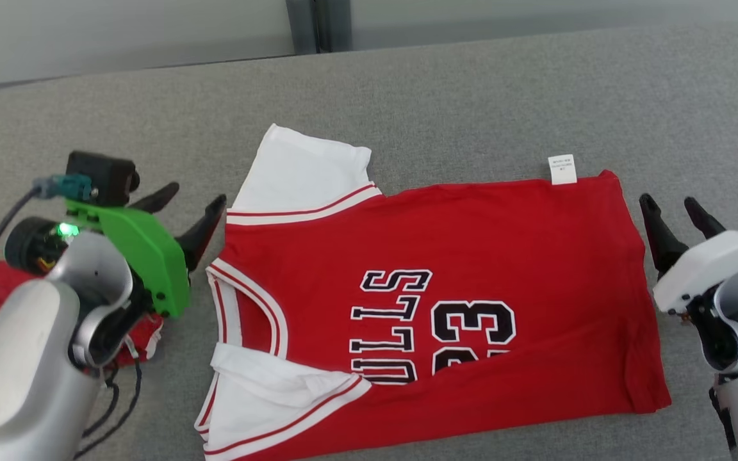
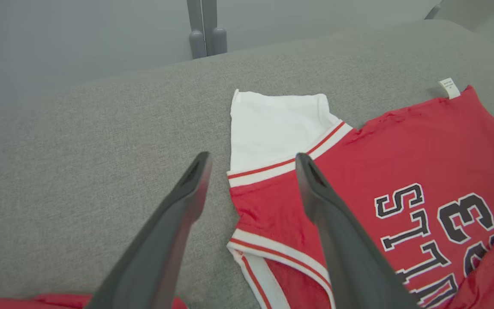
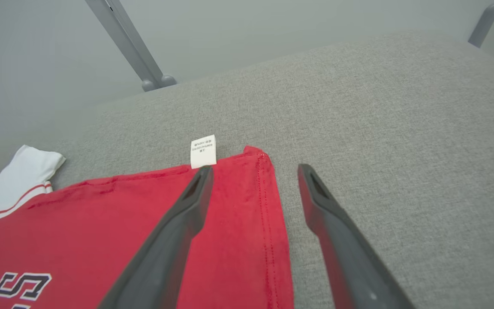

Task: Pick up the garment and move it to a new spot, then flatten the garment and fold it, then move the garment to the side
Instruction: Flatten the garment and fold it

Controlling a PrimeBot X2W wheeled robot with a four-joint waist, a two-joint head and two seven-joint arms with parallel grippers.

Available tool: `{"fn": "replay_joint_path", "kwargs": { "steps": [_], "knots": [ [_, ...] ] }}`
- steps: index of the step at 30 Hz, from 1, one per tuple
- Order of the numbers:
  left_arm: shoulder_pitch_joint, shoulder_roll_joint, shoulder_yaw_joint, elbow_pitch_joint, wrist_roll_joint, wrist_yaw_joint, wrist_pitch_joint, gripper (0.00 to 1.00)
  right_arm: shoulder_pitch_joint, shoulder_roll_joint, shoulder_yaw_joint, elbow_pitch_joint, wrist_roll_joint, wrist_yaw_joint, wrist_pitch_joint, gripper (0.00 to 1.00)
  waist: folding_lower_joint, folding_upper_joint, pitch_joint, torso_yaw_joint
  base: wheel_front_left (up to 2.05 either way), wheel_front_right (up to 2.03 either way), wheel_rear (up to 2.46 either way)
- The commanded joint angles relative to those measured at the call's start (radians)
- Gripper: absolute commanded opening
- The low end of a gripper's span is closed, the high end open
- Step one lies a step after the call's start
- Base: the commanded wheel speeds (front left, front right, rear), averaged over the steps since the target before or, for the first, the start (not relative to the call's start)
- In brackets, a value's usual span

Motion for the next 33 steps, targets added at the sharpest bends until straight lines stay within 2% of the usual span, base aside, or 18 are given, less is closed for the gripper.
{"fn": "replay_joint_path", "kwargs": {
  "steps": [1,4,8,16,22,33],
  "knots": [
    [-0.065,0.013,-0.016,0.030,-0.003,-0.005,0.020,1.00,-0.041,0.006,0.003,0.020,-0.009,0.000,0.004,1.00,0.0000,0.0000,0.091,-0.033,0.00,0.00,0.00],
    [-0.180,0.018,-0.058,0.092,-0.046,-0.011,0.064,1.00,-0.119,0.019,0.017,0.069,-0.018,0.000,0.014,1.00,0.0000,0.0000,0.137,-0.048,0.00,0.00,0.00],
    [-0.329,0.055,-0.161,0.149,-0.103,-0.012,0.118,1.00,-0.218,0.028,0.025,0.147,-0.038,0.000,0.032,1.00,0.0000,0.0000,0.197,-0.070,0.00,0.00,0.00],
    [-0.538,0.119,-0.293,0.240,-0.215,-0.011,0.177,1.00,-0.349,0.056,0.082,0.249,-0.022,0.000,0.056,1.00,0.0000,0.0000,0.292,-0.109,0.00,0.00,0.00],
    [-0.628,0.168,-0.370,0.293,-0.278,-0.011,0.180,1.00,-0.400,0.065,0.144,0.281,0.011,0.000,0.048,1.00,0.0000,0.0000,0.340,-0.147,0.00,0.00,0.00],
    [-0.714,0.182,-0.482,0.411,-0.343,-0.012,0.161,1.00,-0.429,0.048,0.255,0.288,0.088,-0.001,0.013,1.00,0.0000,0.0000,0.368,-0.181,0.00,0.00,0.00]
  ]
}}
